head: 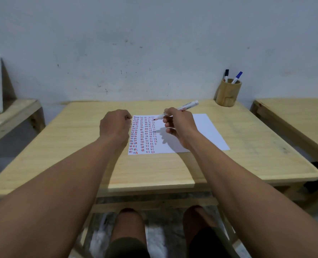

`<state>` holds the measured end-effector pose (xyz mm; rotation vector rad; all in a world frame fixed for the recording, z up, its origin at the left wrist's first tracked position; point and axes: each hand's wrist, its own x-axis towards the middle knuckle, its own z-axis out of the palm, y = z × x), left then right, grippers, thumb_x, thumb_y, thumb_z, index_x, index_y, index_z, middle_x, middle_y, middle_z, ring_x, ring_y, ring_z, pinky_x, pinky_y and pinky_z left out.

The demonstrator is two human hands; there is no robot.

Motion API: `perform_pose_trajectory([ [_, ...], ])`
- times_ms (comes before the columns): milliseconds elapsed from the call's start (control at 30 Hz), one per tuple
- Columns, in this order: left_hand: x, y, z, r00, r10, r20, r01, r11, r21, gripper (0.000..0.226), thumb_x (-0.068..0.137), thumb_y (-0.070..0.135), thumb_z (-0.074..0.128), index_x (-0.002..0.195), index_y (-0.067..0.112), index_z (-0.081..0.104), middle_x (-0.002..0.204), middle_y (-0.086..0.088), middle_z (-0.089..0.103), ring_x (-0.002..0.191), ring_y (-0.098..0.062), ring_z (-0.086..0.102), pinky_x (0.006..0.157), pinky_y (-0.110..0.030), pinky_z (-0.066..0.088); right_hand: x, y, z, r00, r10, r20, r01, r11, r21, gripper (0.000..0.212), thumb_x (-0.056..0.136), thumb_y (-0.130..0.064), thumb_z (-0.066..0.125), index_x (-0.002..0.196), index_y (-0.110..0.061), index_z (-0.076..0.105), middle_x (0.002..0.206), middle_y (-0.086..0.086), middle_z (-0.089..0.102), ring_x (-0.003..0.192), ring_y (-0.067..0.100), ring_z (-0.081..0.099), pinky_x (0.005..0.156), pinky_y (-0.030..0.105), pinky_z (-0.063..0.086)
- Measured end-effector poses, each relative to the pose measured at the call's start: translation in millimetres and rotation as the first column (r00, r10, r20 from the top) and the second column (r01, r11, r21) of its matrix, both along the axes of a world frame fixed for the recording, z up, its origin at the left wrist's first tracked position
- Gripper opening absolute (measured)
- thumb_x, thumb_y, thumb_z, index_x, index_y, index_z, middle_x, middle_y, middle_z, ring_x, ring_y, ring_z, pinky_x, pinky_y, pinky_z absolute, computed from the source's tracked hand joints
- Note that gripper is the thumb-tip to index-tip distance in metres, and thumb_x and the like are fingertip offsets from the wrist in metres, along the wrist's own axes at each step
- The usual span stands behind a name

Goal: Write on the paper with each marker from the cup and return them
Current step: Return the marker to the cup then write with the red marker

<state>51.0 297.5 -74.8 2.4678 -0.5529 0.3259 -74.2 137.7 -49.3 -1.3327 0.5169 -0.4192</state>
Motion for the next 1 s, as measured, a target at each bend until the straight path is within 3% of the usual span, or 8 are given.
perform_pose_trajectory([
  [200, -14.5, -23.1, 39.4, 0.978, -0.134, -0.159, 0.049, 0.891, -0.45, 0.004, 0.09, 0.022, 0.072, 0.089, 0.024, 0.075, 0.089, 0.005, 0.076, 0.08, -0.008, 0.065, 0.068, -0.02, 0.043, -1.7, -4.9, 15.3, 0.996, -0.047, 0.073, 0.036, 0.989, 0.146, 0.011, 0.093, -0.016, 0.068, 0.089, -0.006, 0.069, 0.067, 0.002, 0.064, 0.049, 0.008, 0.055, 0.048, 0.018, 0.05],
  [267, -21.4, -31.0, 49.7, 0.949, -0.225, -0.22, 0.071, 0.834, -0.548, 0.006, 0.089, 0.025, 0.073, 0.083, 0.026, 0.075, 0.09, 0.001, 0.078, 0.076, -0.013, 0.064, 0.068, -0.025, 0.047, -3.1, -6.0, 21.9, 0.992, -0.066, 0.109, 0.041, 0.977, 0.211, 0.01, 0.093, -0.016, 0.069, 0.09, -0.006, 0.069, 0.067, 0.002, 0.064, 0.051, 0.007, 0.055, 0.048, 0.016, 0.051],
  [333, -29.6, -36.8, 59.4, 0.913, -0.307, -0.27, 0.085, 0.789, -0.609, 0.007, 0.088, 0.027, 0.075, 0.081, 0.028, 0.075, 0.095, -0.005, 0.078, 0.086, -0.022, 0.067, 0.073, -0.032, 0.05, -4.8, -7.4, 27.9, 0.987, -0.079, 0.14, 0.042, 0.967, 0.252, 0.009, 0.094, -0.015, 0.069, 0.091, -0.006, 0.068, 0.069, 0.003, 0.064, 0.052, 0.007, 0.055, 0.048, 0.015, 0.051],
  [433, -41.5, -45.0, 72.2, 0.873, -0.385, -0.298, 0.114, 0.756, -0.644, 0.005, 0.09, 0.024, 0.073, 0.085, 0.025, 0.075, 0.102, -0.012, 0.077, 0.086, -0.02, 0.063, 0.074, -0.031, 0.047, -9.1, -10.6, 35.6, 0.981, -0.1, 0.164, 0.051, 0.96, 0.276, 0.01, 0.094, -0.015, 0.069, 0.09, -0.006, 0.069, 0.07, 0.003, 0.065, 0.051, 0.006, 0.056, 0.048, 0.015, 0.051],
  [533, -51.6, -52.0, 81.4, 0.848, -0.435, -0.301, 0.142, 0.736, -0.662, 0.004, 0.091, 0.023, 0.072, 0.089, 0.022, 0.075, 0.102, -0.007, 0.078, 0.085, -0.017, 0.063, 0.072, -0.029, 0.047, -14.5, -14.6, 41.1, 0.978, -0.118, 0.174, 0.066, 0.959, 0.276, 0.012, 0.094, -0.016, 0.07, 0.088, -0.006, 0.069, 0.071, 0.003, 0.065, 0.052, 0.006, 0.056, 0.048, 0.016, 0.051],
  [733, -59.2, -62.9, 85.8, 0.851, -0.424, -0.31, 0.141, 0.752, -0.643, 0.006, 0.09, 0.025, 0.073, 0.085, 0.024, 0.076, 0.097, -0.004, 0.078, 0.085, -0.018, 0.065, 0.082, -0.034, 0.051, -25.3, -24.1, 46.3, 0.97, -0.148, 0.191, 0.094, 0.959, 0.268, 0.013, 0.094, -0.017, 0.071, 0.093, -0.004, 0.071, 0.072, 0.003, 0.067, 0.049, 0.003, 0.057, 0.05, 0.015, 0.052],
  [867, -67.5, -70.5, 90.4, 0.833, -0.451, -0.321, 0.135, 0.727, -0.673, 0.006, 0.092, 0.022, 0.071, 0.09, 0.02, 0.076, 0.098, -0.006, 0.077, 0.085, -0.017, 0.064, 0.076, -0.032, 0.052, -28.4, -28.0, 48.8, 0.97, -0.144, 0.195, 0.088, 0.959, 0.27, 0.013, 0.094, -0.018, 0.072, 0.088, -0.006, 0.07, 0.072, 0.001, 0.067, 0.049, 0.003, 0.057, 0.05, 0.015, 0.051],
  [1000, -73.1, -77.6, 93.2, 0.848, -0.442, -0.291, 0.157, 0.735, -0.659, 0.007, 0.091, 0.023, 0.072, 0.087, 0.02, 0.077, 0.095, -0.005, 0.078, 0.085, -0.017, 0.066, 0.08, -0.037, 0.056, -29.5, -31.1, 50.2, 0.971, -0.143, 0.19, 0.083, 0.953, 0.291, 0.016, 0.093, -0.02, 0.074, 0.086, -0.006, 0.07, 0.07, 0.001, 0.066, 0.049, 0.004, 0.057, 0.05, 0.014, 0.052],
])
